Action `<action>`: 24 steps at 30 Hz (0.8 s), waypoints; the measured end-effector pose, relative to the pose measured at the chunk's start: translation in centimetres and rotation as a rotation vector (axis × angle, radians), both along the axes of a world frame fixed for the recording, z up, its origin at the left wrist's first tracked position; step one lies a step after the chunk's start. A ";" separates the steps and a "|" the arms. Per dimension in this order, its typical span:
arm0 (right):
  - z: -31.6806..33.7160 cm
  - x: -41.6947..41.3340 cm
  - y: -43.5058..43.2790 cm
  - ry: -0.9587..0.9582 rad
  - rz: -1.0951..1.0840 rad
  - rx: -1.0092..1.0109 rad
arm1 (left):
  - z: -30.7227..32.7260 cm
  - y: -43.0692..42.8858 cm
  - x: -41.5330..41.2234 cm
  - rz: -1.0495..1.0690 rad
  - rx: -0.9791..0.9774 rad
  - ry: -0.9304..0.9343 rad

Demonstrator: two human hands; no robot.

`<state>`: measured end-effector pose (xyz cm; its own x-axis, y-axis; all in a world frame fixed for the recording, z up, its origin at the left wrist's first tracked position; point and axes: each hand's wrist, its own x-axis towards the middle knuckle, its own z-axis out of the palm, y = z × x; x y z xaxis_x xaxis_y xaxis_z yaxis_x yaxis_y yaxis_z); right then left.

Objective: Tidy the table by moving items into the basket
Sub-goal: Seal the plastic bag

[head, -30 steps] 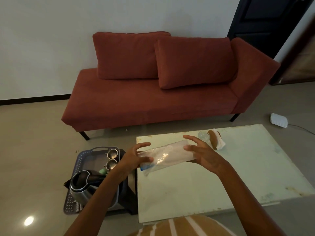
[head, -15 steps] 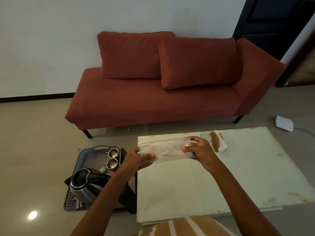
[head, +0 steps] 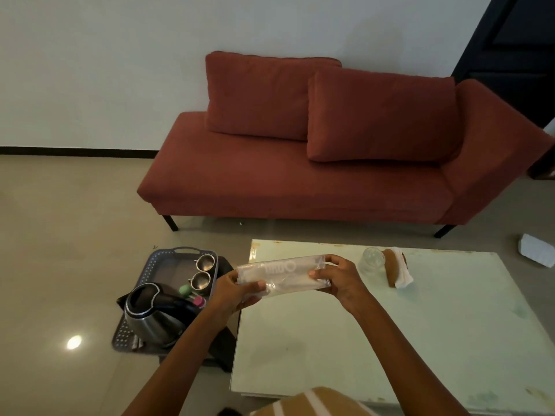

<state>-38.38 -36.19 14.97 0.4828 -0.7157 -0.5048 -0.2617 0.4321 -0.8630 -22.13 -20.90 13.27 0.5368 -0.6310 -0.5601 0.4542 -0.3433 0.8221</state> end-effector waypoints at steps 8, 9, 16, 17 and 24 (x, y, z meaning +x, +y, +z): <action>-2.7 7.3 3.5 0.024 -0.049 0.126 | -1.4 3.7 7.3 -0.052 0.031 0.033; -3.1 8.5 4.0 0.016 -0.059 0.151 | -1.6 4.2 8.7 -0.080 0.016 0.055; -6.2 18.6 8.7 0.047 -0.121 0.286 | -3.7 8.2 21.1 -0.084 0.069 0.140; -6.5 20.3 9.3 0.067 -0.132 0.293 | -4.2 8.7 22.9 -0.066 0.085 0.137; -7.9 30.5 11.7 0.212 -0.063 0.263 | -7.8 11.2 32.5 0.065 0.182 0.053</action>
